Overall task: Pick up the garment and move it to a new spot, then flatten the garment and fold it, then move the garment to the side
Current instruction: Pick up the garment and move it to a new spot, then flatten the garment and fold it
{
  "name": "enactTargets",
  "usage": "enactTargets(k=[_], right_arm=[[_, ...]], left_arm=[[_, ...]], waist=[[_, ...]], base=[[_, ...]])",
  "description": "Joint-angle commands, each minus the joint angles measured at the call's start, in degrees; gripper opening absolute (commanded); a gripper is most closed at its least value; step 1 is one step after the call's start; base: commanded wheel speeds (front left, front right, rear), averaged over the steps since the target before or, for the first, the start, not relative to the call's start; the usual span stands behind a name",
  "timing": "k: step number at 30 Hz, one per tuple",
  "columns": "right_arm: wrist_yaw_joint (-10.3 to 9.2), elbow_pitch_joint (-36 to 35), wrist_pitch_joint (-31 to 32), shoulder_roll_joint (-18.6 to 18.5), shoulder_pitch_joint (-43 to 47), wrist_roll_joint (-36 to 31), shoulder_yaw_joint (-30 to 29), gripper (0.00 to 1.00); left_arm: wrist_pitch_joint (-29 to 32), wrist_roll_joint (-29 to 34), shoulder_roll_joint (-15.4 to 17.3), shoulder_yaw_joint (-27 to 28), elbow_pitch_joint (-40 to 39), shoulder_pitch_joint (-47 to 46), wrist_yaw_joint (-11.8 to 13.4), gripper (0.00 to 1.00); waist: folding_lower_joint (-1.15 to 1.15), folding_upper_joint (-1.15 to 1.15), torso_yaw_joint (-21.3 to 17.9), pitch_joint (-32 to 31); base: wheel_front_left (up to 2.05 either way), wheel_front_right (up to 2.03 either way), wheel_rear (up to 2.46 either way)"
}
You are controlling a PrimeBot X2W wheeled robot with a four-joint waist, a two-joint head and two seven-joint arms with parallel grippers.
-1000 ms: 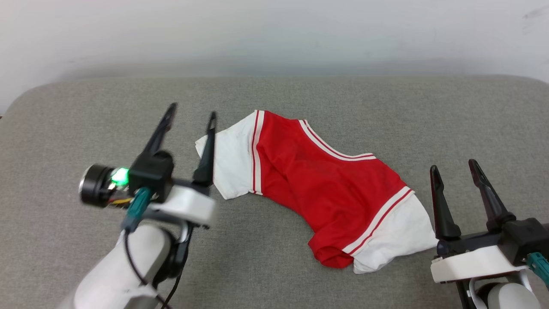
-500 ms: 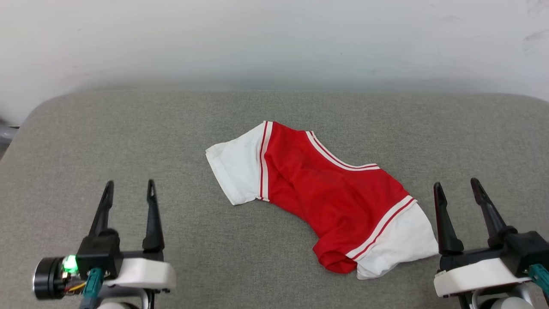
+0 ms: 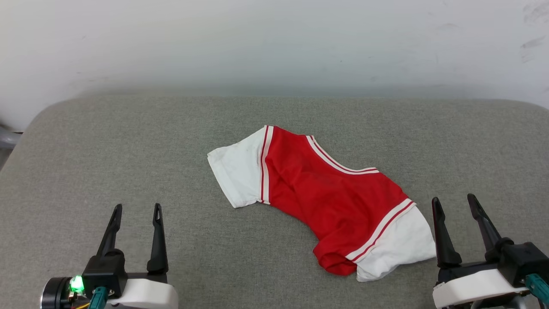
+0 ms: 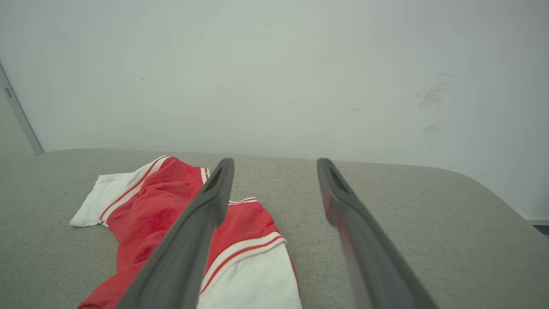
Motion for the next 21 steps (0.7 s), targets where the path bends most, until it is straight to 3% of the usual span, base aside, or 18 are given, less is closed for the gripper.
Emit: enactTargets(k=[1,12,21], right_arm=[[-0.06,0.3,-0.1,0.1,0.9,0.4,0.1,1.00],[-0.06,0.6,-0.1,0.1,1.0,0.4,-0.2,1.00],[-0.05,-2.8,-0.1,0.1,-7.6,-3.7,-0.4,1.00]], left_arm=[[-0.1,0.6,-0.7,1.2,0.8,1.1,-1.2,1.00],[-0.1,3.2,-3.8,4.5,1.9,2.1,-4.7,1.00],[-0.2,5.1,-5.7,6.1,2.0,0.7,-6.8,1.00]], waist=[[0.00,0.00,-0.1,-0.3],[0.00,0.00,-0.3,-0.7],[0.00,0.00,0.6,0.8]], base=[[0.00,0.00,0.00],[0.00,0.00,0.00],[0.00,0.00,0.00]])
